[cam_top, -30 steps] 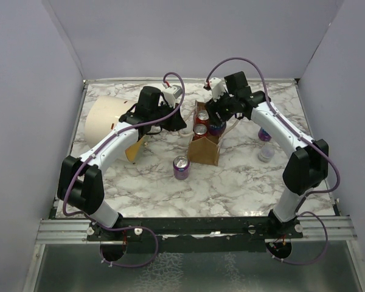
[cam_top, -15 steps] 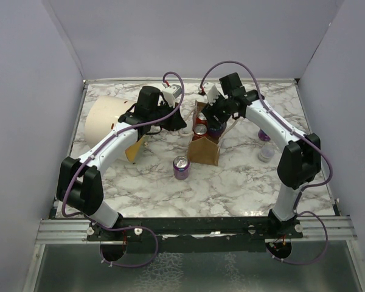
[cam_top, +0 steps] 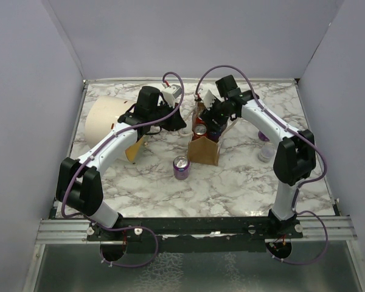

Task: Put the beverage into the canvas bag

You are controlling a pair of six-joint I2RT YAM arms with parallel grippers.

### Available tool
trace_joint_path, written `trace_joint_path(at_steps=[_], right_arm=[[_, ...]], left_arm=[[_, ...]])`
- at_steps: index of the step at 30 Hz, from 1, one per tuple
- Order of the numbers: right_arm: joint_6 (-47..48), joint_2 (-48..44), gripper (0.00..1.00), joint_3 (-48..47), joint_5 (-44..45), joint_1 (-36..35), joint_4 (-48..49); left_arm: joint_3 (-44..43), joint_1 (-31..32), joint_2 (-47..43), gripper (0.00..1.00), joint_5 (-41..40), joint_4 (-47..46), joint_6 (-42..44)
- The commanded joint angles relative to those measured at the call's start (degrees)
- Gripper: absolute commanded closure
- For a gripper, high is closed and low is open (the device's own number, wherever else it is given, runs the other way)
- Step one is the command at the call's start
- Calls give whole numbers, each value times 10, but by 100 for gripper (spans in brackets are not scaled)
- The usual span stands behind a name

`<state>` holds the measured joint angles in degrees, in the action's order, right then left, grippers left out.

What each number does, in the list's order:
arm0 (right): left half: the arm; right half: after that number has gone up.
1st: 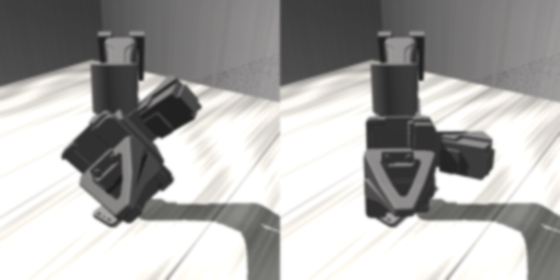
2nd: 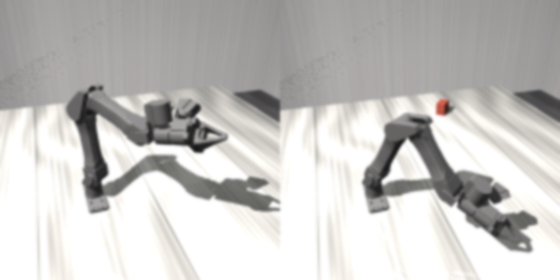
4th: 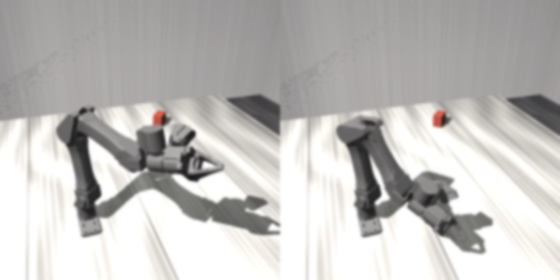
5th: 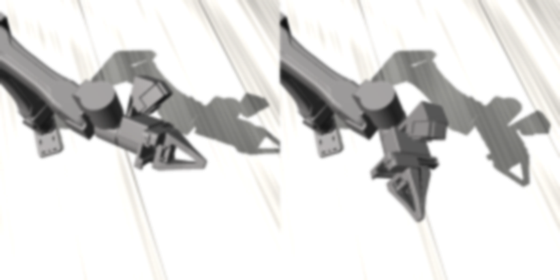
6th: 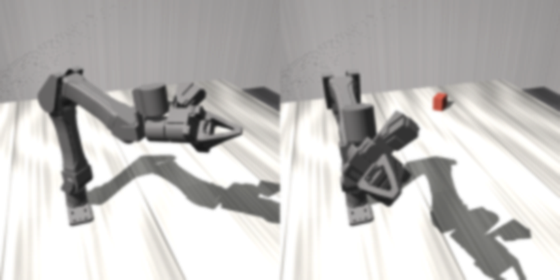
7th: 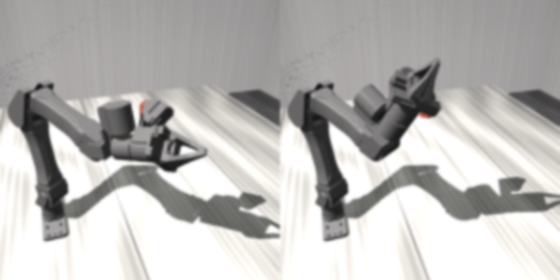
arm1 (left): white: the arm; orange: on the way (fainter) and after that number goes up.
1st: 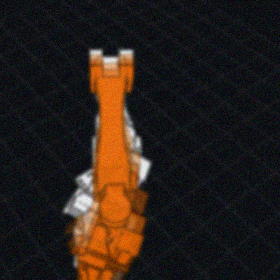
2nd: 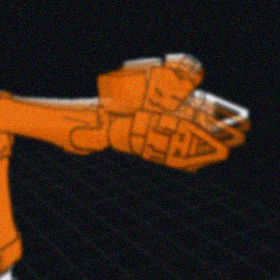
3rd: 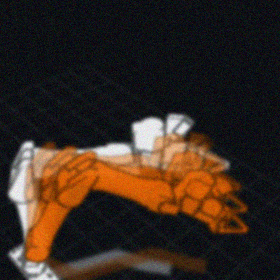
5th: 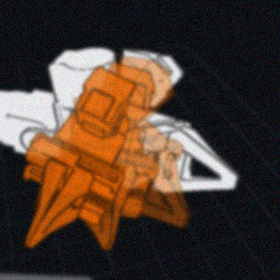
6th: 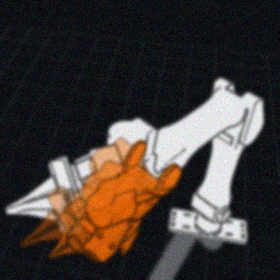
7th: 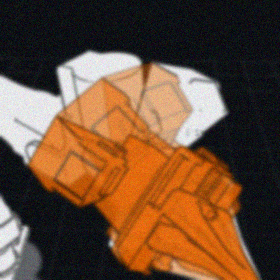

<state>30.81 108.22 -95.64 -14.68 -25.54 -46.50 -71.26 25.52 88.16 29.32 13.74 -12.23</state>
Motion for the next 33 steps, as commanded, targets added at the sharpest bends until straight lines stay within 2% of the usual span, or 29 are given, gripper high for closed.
trace_joint_path(at_steps=[1, 9, 19, 29, 33], right_arm=[[20, 14, 86, -27, -13, -1, 19], [25, 19, 81, 14, -15, -1, 46], [30, 26, 69, 44, -41, 0, 64], [34, 25, 56, 55, -32, 8, 66], [42, 22, 45, 52, -24, 9, 57]], left_arm=[[9, 2, -23, 100, 18, -10, 7], [11, 2, -22, 100, 19, -10, 9], [13, 2, -26, 100, 16, -11, 11], [14, 2, -31, 100, 16, -10, 12], [14, 2, -31, 100, 16, -11, 12]])
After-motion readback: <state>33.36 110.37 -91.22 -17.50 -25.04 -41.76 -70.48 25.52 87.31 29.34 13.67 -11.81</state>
